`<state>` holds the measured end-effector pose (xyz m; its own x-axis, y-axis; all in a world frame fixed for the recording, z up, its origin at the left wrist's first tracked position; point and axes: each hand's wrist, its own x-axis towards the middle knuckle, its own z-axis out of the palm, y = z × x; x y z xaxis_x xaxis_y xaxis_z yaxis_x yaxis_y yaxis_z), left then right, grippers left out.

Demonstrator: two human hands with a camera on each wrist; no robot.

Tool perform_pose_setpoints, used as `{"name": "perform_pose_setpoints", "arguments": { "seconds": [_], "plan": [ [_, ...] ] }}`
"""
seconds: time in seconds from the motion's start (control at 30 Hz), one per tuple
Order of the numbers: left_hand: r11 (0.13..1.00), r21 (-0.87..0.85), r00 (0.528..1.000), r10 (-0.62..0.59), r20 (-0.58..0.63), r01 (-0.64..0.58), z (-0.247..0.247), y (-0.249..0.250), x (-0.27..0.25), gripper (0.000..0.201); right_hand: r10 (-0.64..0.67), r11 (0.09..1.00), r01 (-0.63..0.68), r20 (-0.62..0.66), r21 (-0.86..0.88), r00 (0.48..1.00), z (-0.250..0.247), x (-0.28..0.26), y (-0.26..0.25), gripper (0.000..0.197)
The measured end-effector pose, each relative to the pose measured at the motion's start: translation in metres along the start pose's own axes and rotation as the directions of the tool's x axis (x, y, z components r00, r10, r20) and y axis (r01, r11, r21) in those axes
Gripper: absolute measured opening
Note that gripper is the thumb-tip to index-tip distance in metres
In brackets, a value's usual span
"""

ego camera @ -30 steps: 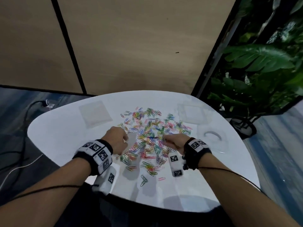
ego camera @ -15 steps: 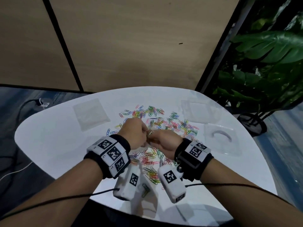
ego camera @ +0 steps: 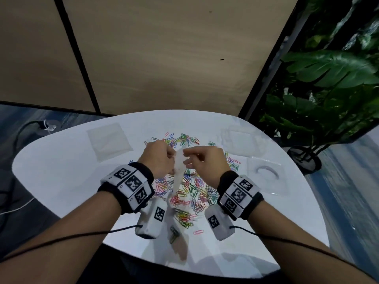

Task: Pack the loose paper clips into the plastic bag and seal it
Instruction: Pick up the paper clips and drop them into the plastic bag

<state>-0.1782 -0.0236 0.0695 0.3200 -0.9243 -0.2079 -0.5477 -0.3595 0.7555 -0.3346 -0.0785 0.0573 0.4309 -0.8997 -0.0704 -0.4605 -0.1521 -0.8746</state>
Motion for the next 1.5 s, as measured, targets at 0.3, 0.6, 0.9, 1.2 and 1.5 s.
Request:
{"name": "perform_pose_setpoints", "arguments": {
  "seconds": [0.3, 0.6, 0.9, 1.2, 1.5],
  "plan": [
    [0.986, 0.128, 0.990, 0.119, -0.079, -0.109, -0.021, -0.004, -0.011, 0.029, 0.566, 0.516, -0.256, 0.102, -0.817, 0.818, -0.042, -0.028, 0.128, 0.091],
    [0.981, 0.162, 0.989, 0.125, -0.078, -0.111, -0.032, -0.009, -0.014, 0.027, 0.202, 0.471, 0.064, 0.178, -0.880, 0.963, 0.016, -0.030, 0.142, 0.048],
    [0.974, 0.192, 0.992, 0.126, -0.010, -0.122, -0.028, -0.007, -0.011, 0.028, 0.374, 0.766, -0.344, -0.058, -0.543, 0.925, -0.016, -0.010, 0.133, 0.010],
    [0.961, 0.240, 0.991, 0.130, 0.038, -0.136, -0.020, -0.004, -0.013, 0.028, 0.390, 0.419, -0.485, 0.330, 0.767, 0.859, -0.019, 0.003, 0.046, 0.013],
    [0.955, 0.241, 0.985, 0.166, 0.053, -0.174, -0.002, 0.008, -0.018, 0.024, 0.169, 0.925, -0.176, 0.050, 0.336, 0.984, 0.026, -0.003, 0.006, 0.004]
  ]
}}
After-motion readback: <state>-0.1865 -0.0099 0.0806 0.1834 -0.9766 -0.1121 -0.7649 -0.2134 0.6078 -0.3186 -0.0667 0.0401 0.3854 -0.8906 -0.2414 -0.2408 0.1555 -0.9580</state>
